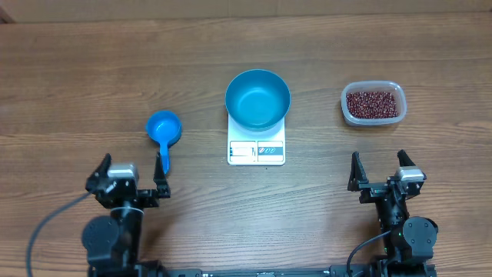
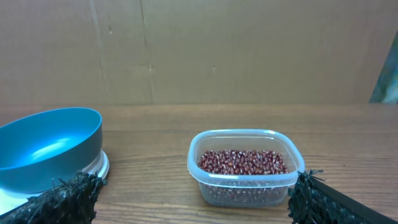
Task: Scoop item into bowl and weigh 150g on scale
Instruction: 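Reach the left gripper down to the blue scoop handle and grasp it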
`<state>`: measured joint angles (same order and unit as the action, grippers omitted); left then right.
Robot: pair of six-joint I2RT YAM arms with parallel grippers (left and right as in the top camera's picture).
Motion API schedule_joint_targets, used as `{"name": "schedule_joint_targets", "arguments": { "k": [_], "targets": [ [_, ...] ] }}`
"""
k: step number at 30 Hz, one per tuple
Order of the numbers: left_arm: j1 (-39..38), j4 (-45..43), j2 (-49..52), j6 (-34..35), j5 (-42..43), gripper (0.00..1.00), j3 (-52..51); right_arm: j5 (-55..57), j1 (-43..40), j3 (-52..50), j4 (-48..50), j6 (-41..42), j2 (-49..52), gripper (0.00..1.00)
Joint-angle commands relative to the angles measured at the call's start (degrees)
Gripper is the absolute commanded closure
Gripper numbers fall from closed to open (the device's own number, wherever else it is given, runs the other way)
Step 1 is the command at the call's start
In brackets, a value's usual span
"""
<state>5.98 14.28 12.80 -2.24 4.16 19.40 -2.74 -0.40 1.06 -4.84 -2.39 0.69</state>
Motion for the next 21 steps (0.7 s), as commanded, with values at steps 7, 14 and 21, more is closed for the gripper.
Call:
{"name": "schedule_joint_targets", "arguments": {
  "k": [7,14,21],
  "targets": [
    [1.05,19.85,32.48,-10.05,3.72,0.00,34.03,-0.37,-0.33,-0.61,0.22,-0.70,-0.52,0.00],
    [9.66,37.44,57.20,-15.89,18.86,0.00,55.95,-0.37,-0.33,-0.61,0.22,-0.70,-0.52,0.00],
    [12.31,50.23,73.66,-18.58,18.62,0.00,66.49,-0.37,-0.31,-0.61,0.22,-0.70,-0.52,0.00]
  ]
}}
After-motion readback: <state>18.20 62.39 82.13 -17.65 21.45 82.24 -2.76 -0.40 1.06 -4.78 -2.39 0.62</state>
